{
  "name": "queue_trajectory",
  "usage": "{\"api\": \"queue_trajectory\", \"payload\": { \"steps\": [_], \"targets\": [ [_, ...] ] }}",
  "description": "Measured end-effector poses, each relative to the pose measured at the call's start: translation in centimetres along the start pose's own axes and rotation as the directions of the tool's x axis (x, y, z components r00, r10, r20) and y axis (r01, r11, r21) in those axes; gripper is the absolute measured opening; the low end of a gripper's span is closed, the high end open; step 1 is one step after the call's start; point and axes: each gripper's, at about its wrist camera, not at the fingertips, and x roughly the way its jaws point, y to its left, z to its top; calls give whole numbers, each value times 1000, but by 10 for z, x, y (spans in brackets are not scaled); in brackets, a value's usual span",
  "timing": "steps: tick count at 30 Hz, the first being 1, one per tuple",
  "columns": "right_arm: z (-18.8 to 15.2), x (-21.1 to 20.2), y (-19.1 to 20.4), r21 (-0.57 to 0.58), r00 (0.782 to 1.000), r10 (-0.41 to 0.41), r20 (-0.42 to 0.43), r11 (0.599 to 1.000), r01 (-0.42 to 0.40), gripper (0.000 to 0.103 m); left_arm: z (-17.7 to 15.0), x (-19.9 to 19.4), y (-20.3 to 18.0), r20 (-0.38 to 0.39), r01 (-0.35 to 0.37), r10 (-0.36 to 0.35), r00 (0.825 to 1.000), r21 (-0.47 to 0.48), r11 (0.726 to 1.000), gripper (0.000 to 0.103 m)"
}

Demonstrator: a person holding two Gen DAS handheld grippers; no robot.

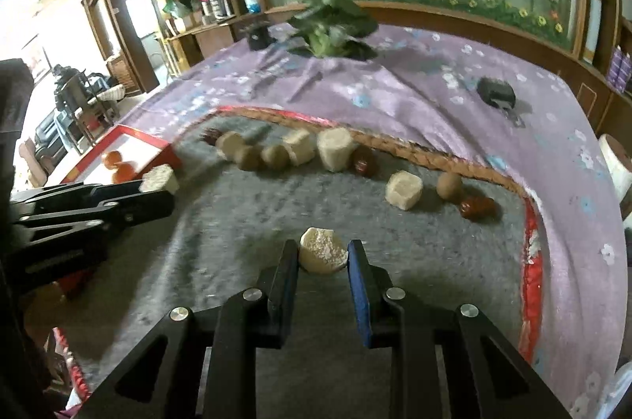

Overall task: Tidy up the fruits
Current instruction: 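Carry the cake into the tray with the left gripper while the right gripper carries a pale cube there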

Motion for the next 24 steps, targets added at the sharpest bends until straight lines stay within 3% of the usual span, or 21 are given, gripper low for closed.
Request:
{"api": "queue_trajectory", "payload": {
  "steps": [24],
  "targets": [
    [33, 10, 149, -214, 985, 170, -1, 963, -167, 24, -26, -59, 121, 47, -153, 163, 986, -171, 973, 29]
  ]
}}
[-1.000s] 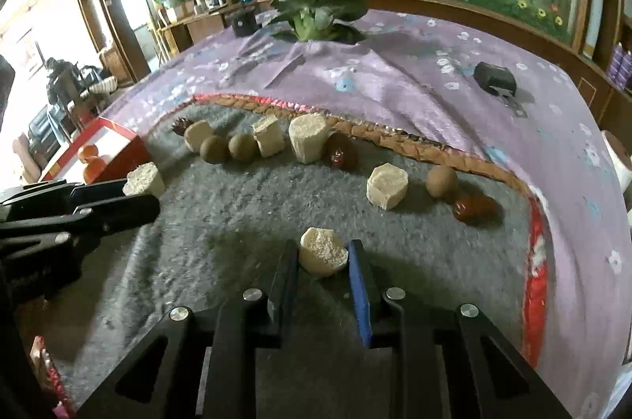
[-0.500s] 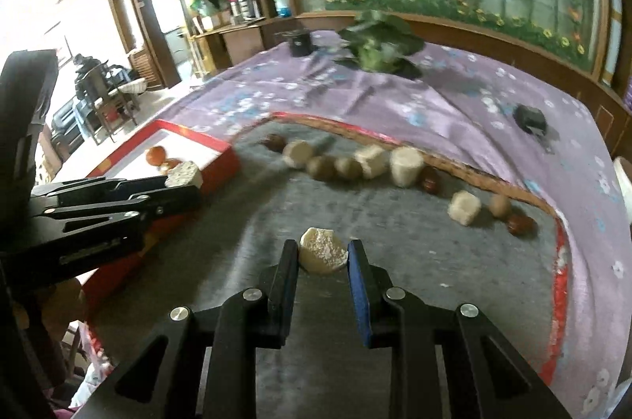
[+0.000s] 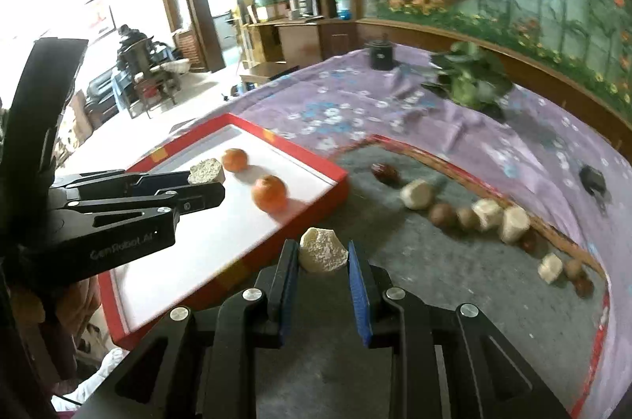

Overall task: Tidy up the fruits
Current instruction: 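Carry the cake into the tray with the left gripper while the right gripper carries a pale cube there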

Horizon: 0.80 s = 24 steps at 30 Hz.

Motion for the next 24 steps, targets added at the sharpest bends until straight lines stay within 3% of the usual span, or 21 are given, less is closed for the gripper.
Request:
{"api": "queue_trajectory", "payload": {
  "steps": [9, 24],
  "targets": [
    [24, 32, 40, -87, 997, 63, -39, 994, -66, 24, 1, 19, 40, -52, -36, 33, 998, -67, 997, 29],
    [22, 94, 60, -111, 982, 106, -157, 986, -124, 24, 3, 42, 51, -105, -68, 60, 993, -80, 994, 29]
  ]
}}
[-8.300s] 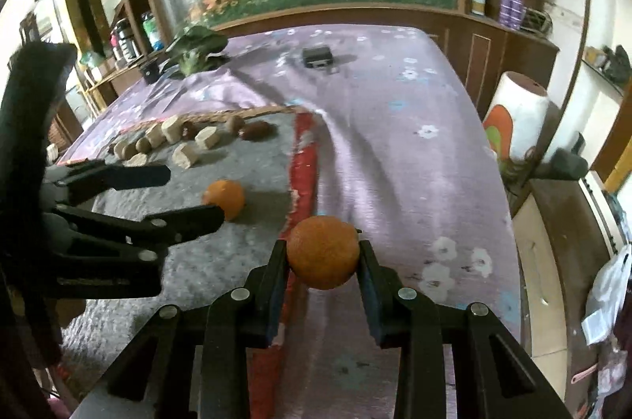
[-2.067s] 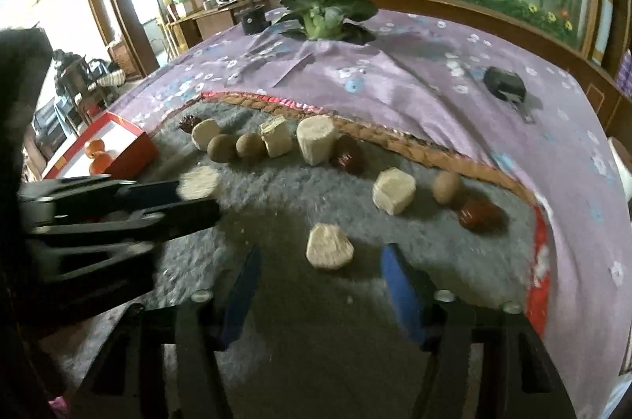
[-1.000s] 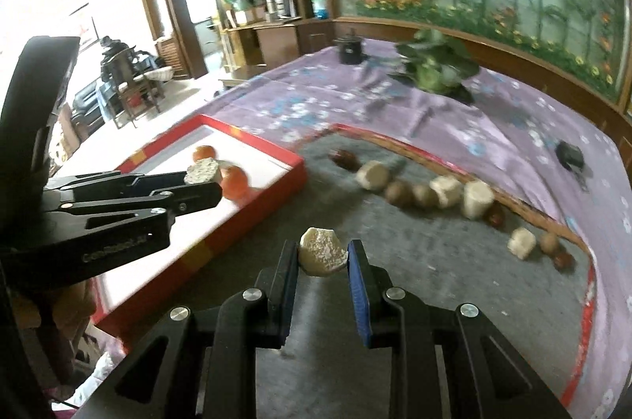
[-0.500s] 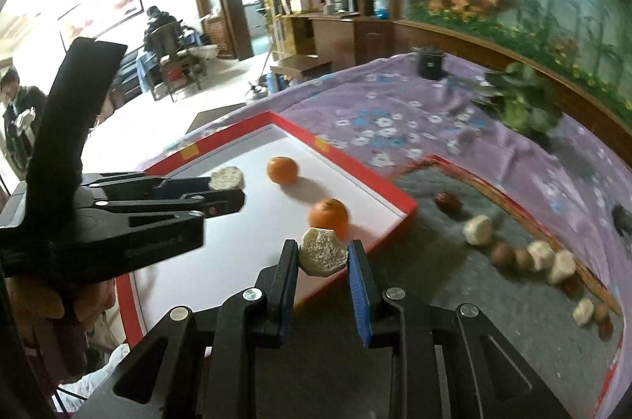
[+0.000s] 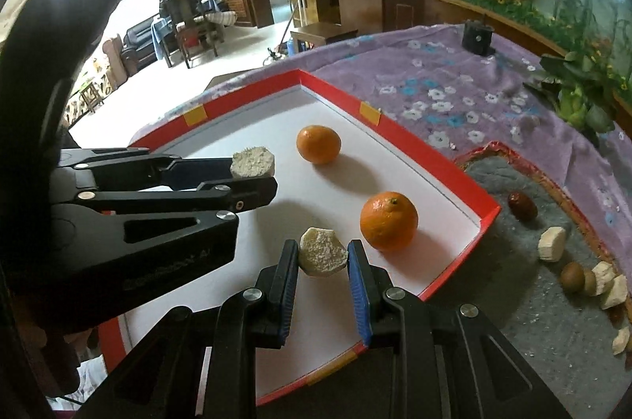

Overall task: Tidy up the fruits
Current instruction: 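Carry the cake into the tray with the left gripper while the right gripper carries a pale cube there, then grasp the brown date with the left gripper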

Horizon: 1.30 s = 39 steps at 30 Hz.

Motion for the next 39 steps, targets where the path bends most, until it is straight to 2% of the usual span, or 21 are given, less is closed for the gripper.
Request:
{"api": "queue_trajectory", "payload": {
  "steps": [7, 9, 11, 12, 19, 22, 29, 39],
  "targets": [
    [-1, 8, -1, 7, 1000, 21, 8, 1000, -21, 25, 2, 9, 2, -41, -13, 12, 999, -26, 1000, 31],
    [-1, 5, -2, 12, 1000, 19, 14, 1000, -19, 33, 3, 8, 4, -39, -7, 6, 999, -40, 999, 42],
    [-2, 1, -2, 16, 1000, 13, 24, 1000, -13, 35, 3, 5, 6, -27, 1, -3, 1000, -56, 998, 57],
    [-3, -3, -2, 16, 999, 13, 29, 1000, -13, 35, 4, 2, 8, -16, 6, -7, 1000, -67, 998, 58],
    [-11, -38, -12, 42, 996, 2, 90, 999, -6, 36, 3, -10, -1, -1, 23, -23, 1000, -59, 998, 58],
    [-19, -54, -21, 61, 994, -27, 106, 998, 21, 39, 3, -15, -13, 6, 41, -41, 999, -42, 998, 58],
    [-47, -87, -55, 151, 987, -93, 131, 986, 73, 40, -2, -25, -54, 19, 90, -90, 996, 24, 996, 58],
    [-89, -126, -109, 295, 969, -194, 155, 945, 142, 43, -7, -28, -123, 5, 142, -144, 990, 136, 980, 58]
  ]
}}
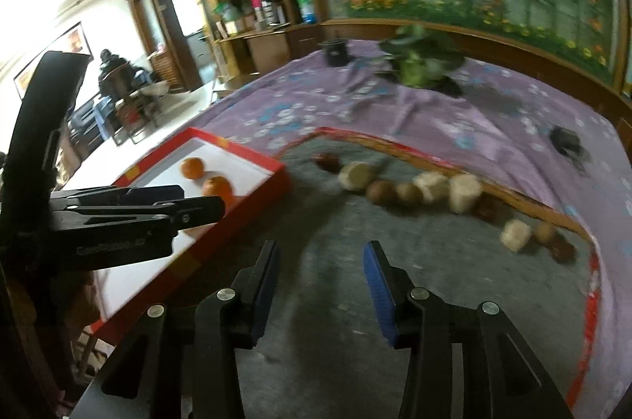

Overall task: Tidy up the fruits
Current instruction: 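Grasp the brown date with the left gripper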

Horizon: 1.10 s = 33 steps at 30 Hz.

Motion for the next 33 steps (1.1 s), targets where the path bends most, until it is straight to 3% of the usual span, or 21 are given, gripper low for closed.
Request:
{"api": "queue_trajectory", "payload": {
  "steps": [13, 20, 23, 29, 33],
  "targets": [
    [-21, -19, -62, 125, 1000, -27, 16, 992, 24, 44, 31, 41, -43, -72, 46, -44, 996, 30, 998, 58],
    [-23, -15, -77, 152, 1000, -5, 13, 988, 3, 44, 69, 66, -35, -100, 32, -30, 994, 14, 999, 58],
    [-24, -11, -80, 154, 1000, 0, 7, 988, -1, 44, 84, 83, -24, -151, 22, -24, 988, -14, 1000, 58],
    [-22, -5, -83, 164, 1000, 11, -3, 986, -11, 44, 95, 104, -12, -193, 9, -26, 981, -86, 996, 58],
    [-22, -3, -82, 155, 1000, 10, -11, 988, -9, 44, 96, 120, -16, -219, -15, -1, 976, -73, 997, 58]
  ]
}}
